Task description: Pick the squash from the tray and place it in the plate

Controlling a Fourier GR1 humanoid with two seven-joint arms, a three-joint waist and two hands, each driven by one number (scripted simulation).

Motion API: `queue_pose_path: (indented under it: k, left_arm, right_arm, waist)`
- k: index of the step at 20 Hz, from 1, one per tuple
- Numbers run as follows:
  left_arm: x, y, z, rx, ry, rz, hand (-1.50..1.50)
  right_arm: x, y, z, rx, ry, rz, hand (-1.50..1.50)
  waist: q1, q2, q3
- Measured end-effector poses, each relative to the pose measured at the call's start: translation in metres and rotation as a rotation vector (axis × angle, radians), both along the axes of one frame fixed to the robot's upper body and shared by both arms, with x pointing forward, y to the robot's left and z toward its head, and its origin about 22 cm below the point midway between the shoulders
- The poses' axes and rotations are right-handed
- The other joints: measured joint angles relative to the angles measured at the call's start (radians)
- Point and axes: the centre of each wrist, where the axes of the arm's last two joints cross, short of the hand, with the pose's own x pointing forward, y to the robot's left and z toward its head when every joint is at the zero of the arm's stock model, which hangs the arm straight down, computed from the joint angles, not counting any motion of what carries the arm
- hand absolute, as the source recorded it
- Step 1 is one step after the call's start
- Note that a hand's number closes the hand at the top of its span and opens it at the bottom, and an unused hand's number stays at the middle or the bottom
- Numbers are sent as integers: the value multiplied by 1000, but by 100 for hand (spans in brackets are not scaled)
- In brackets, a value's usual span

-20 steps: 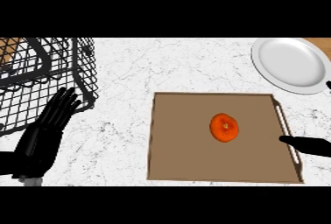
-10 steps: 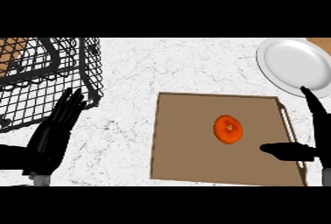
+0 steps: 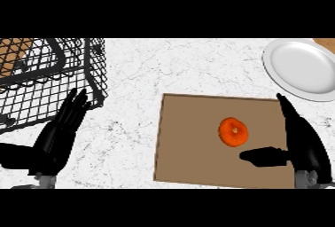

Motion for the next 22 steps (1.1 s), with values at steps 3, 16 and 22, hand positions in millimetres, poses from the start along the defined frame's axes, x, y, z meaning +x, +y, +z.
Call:
queue_pose_path:
  k: [3,16,22]
  left_arm:
    - [0,1,-1,2,-1,0,0]
    - [-1,-1,-4,4,-6,6,0]
    - [-1,-2,-3,4,-4,2,0]
  right_arm:
    - [0,11,-1,-2,4,5,-150]
    - [12,33,-23,-101,69,-23,-150]
    - [19,40,-38,-100,115,-24,-150]
  waist:
    - [2,-1,1]
    - [-1,0,4]
    - [1,2,5]
